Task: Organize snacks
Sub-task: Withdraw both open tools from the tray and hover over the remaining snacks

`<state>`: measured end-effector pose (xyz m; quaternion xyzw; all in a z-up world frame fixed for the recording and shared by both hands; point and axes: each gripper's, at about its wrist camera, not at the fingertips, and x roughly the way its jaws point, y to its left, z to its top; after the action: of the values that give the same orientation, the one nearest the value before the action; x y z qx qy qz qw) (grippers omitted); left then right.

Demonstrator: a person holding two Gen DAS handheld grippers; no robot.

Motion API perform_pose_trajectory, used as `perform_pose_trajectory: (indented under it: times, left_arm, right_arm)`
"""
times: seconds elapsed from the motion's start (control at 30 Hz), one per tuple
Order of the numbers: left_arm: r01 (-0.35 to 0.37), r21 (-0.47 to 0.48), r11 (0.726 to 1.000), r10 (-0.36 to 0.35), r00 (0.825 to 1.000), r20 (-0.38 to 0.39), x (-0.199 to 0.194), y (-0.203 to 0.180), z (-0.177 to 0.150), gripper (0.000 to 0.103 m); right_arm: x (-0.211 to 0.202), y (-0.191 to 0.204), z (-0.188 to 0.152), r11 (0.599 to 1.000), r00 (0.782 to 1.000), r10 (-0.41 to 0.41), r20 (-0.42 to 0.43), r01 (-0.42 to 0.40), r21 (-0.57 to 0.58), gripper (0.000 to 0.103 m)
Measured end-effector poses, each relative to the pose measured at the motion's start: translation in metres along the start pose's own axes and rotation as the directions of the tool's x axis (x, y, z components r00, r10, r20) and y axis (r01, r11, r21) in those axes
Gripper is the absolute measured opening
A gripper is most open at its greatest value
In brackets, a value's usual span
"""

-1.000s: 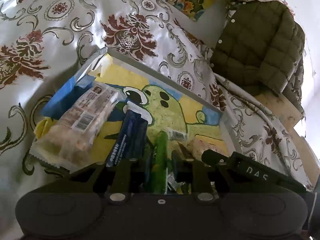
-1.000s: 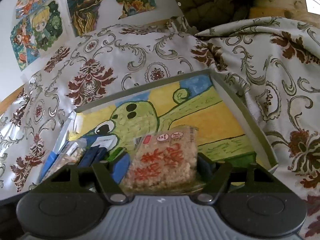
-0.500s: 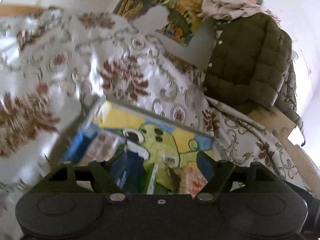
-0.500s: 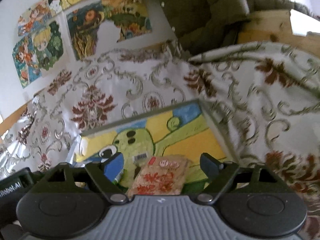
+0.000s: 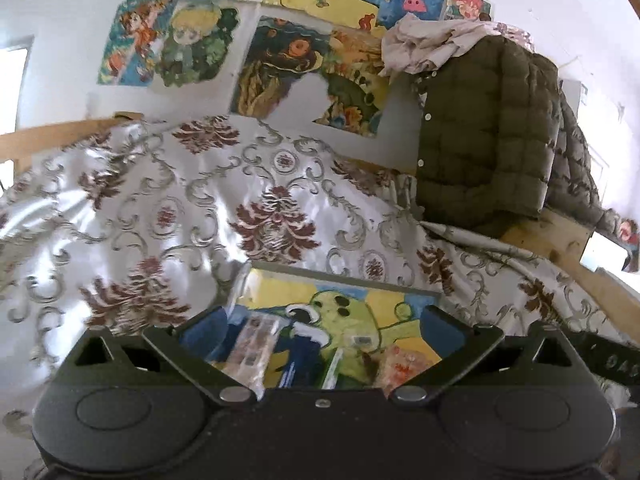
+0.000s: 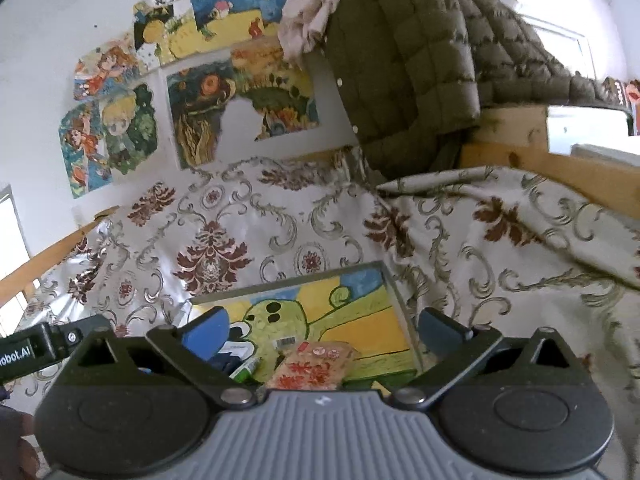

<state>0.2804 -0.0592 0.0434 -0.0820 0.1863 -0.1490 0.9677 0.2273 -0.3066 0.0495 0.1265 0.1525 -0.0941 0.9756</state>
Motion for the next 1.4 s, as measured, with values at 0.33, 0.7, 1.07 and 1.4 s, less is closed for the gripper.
perform_pose_trajectory:
  times: [0.33,0.7,1.07,1.4]
  left_arm:
    - [-0.066,0.101,0.993,0.068,0.998,-0.014,-0.058,-0.011,-0.02,0.102]
    - [-0.124,0.142,0.982,0.137,0.987,-0.089,-0.12,-0.003,-0.068,0.102]
    - [-0.135,0.107,0.985,0.149,0.981,-0.126,-0.155,-0.002,-0.094,0.102]
    - [-0.155,0.115,0.981,0.171,0.976,-0.138,-0.171,-0.006,-0.106,0.102]
  right_arm:
    - [-0.068,-0.013,-0.015,0.998,1.0,0.011,0.023,-0.01,-0.065,0.103]
    - [-0.123,-0.007,-0.048,0.99,1.0,0.018,-0.009,-0.019,-0.138,0.103]
    - [-0.161,0.011,-0.09,0.964,0.997,0.014,-0.072,-0.033,-0.265,0.103]
    - [-0.178,0.012,-0.104,0.961,0.995,-0.002,-0.104,-0.027,-0.275,0.103]
